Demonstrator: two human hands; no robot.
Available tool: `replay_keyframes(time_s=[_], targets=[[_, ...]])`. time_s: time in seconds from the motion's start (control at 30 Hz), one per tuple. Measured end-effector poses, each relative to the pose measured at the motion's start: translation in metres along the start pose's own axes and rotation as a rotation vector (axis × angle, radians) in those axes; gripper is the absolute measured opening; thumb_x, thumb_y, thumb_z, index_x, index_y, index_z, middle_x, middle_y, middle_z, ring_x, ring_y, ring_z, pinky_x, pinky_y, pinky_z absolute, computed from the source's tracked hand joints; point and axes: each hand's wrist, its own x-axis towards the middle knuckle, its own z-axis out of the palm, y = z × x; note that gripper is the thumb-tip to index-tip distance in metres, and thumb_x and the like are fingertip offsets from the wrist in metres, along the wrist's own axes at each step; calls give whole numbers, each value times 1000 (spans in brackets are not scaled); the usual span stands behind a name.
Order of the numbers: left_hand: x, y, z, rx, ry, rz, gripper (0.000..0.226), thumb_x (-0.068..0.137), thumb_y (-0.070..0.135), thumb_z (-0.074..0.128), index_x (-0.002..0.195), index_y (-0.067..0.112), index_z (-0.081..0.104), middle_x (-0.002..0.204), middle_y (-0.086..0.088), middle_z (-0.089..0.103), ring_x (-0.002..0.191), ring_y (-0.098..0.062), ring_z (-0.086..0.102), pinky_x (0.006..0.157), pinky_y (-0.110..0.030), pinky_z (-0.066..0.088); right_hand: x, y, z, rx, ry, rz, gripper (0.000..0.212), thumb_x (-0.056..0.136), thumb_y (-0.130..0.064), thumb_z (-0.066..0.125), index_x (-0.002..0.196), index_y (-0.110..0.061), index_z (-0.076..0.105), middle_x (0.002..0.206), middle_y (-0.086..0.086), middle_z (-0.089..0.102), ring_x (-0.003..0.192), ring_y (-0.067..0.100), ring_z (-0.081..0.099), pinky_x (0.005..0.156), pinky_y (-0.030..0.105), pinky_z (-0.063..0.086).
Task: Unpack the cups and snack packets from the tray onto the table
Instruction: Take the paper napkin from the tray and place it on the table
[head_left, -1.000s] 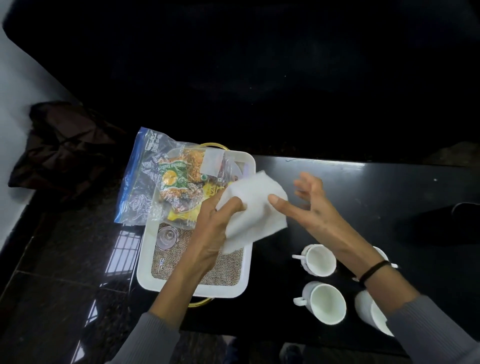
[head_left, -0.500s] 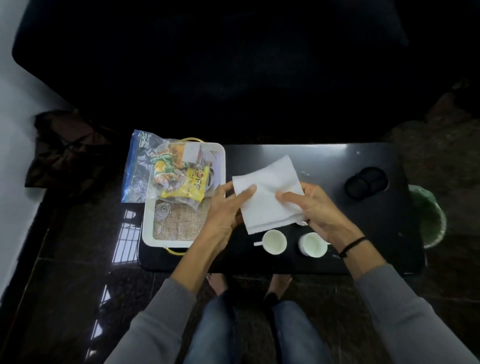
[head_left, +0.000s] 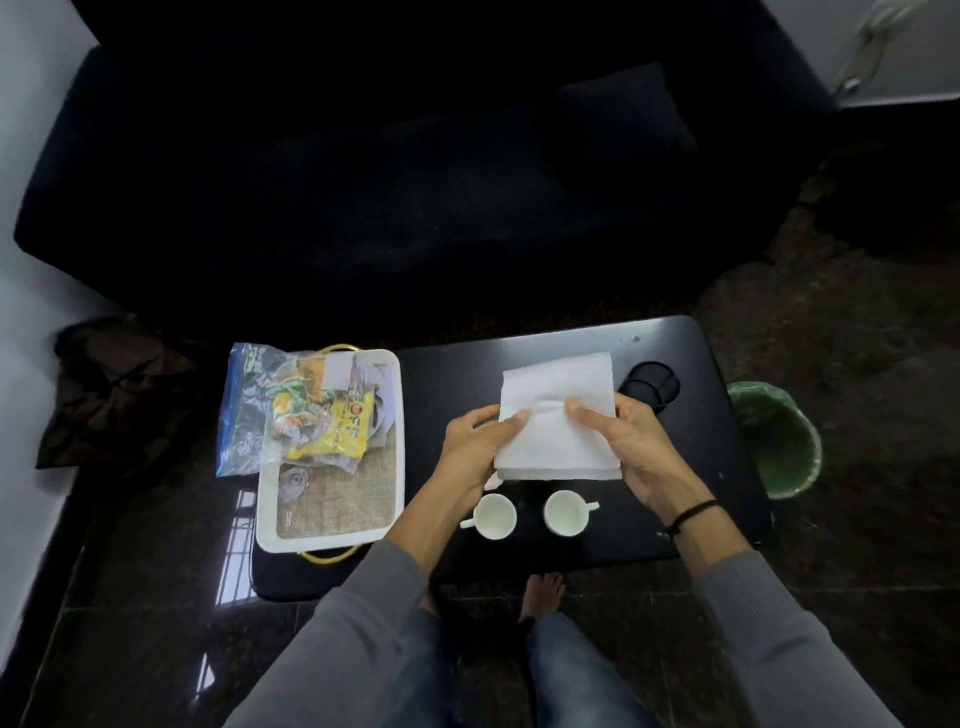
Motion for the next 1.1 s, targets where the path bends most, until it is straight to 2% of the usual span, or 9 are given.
replay_keyframes(time_s=[0.13,0.27,0.37,0.5,0.63,0.77,0.83,1.0,1.1], targets=[[8,8,23,31,-90,-90,34,81,22,84,104,-1,75,95,-13,80,78,-20,78,58,-27,60,7,-8,-22,37,29,10,29,91,-19,73,117,-8,70,111,8,78,101,24,75,82,38,62],[18,6,40,160,-128,-18,34,84,15,81,115,5,72,108,-12,78,95,-24,75,69,-27,59,13,-8,-41,109,12,86,29,87,-12,76,115,-8,71,107,6,79,95,21,77,68,30,61],[28,6,51,173,-157,24,32,85,11,78,116,7,71,110,-11,77,96,-23,74,73,-28,59,22,-4,-55,107,-37,126,27,86,-3,75,113,-8,71,107,6,79,91,17,78,66,25,61],[46,2,64,290,-95,13,20,87,7,75,107,6,73,108,-14,76,97,-29,73,89,-44,60,38,1,-73,53,27,165,19,86,3,72,103,-4,74,100,12,80,81,19,78,68,27,63],[56,-1,72,288,-37,-26,19,92,5,69,110,3,68,97,-15,73,74,-24,75,67,-34,65,56,5,-93,106,191,148,20,85,13,66,101,6,75,80,13,80,70,20,76,65,25,63],[59,-1,78,317,-51,-69,18,98,6,59,114,-2,65,91,-15,72,67,-22,73,60,-29,61,74,10,-119,90,339,139,26,87,16,60,110,10,72,101,24,74,93,33,71,91,43,58],[61,-2,81,341,-67,-96,20,98,5,59,115,-3,65,93,-17,72,69,-24,72,63,-30,60,82,11,-130,17,382,134,27,88,14,59,110,6,73,103,22,73,94,32,69,95,45,56],[69,-6,89,360,-68,-129,16,96,4,60,111,-1,66,96,-20,70,68,-25,69,63,-30,58,94,9,-145,-329,516,97,26,82,0,65,99,-11,82,91,8,78,84,21,70,78,33,58],[75,-7,93,367,-50,-141,20,96,5,60,113,-2,66,97,-20,71,69,-26,70,65,-32,58,98,5,-146,-457,549,76,27,80,-3,65,92,-19,83,81,-1,74,71,9,64,60,18,45]])
